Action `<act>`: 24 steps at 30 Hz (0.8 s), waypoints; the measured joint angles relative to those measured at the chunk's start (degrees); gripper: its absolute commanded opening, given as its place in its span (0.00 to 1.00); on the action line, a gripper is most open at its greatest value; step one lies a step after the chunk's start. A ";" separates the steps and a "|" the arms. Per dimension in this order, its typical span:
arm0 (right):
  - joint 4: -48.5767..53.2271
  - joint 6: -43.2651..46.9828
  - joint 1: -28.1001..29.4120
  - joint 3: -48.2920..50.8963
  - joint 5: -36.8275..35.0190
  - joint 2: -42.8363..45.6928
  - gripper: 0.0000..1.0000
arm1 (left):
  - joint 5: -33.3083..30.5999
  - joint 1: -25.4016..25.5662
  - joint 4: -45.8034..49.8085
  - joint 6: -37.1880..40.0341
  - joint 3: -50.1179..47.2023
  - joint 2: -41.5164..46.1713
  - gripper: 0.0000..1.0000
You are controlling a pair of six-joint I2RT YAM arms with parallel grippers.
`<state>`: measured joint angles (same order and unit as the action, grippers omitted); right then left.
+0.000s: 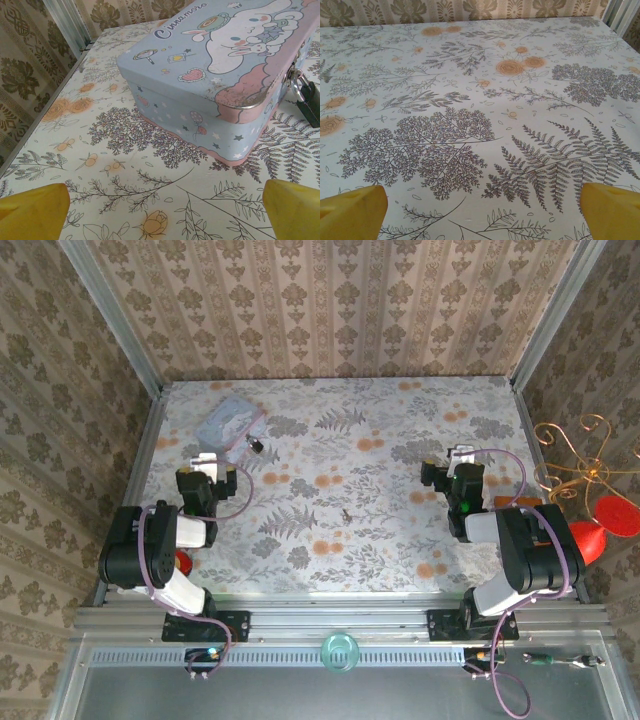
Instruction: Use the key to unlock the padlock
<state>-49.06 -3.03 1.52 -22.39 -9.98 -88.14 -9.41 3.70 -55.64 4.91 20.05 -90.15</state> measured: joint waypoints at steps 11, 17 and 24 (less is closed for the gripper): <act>0.00 0.02 0.00 0.00 -0.02 0.00 1.00 | 0.00 0.00 0.00 0.00 0.00 0.00 1.00; 0.00 0.00 0.00 0.00 -0.02 0.00 1.00 | 0.02 0.00 -0.02 0.00 0.00 0.00 1.00; 0.02 0.28 0.24 0.00 0.79 0.00 1.00 | 2.51 2.08 -3.30 2.32 -4.07 3.39 1.00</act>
<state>-49.04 -2.74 1.76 -22.39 -9.19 -88.14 -6.90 5.78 -58.94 7.22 15.99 -86.76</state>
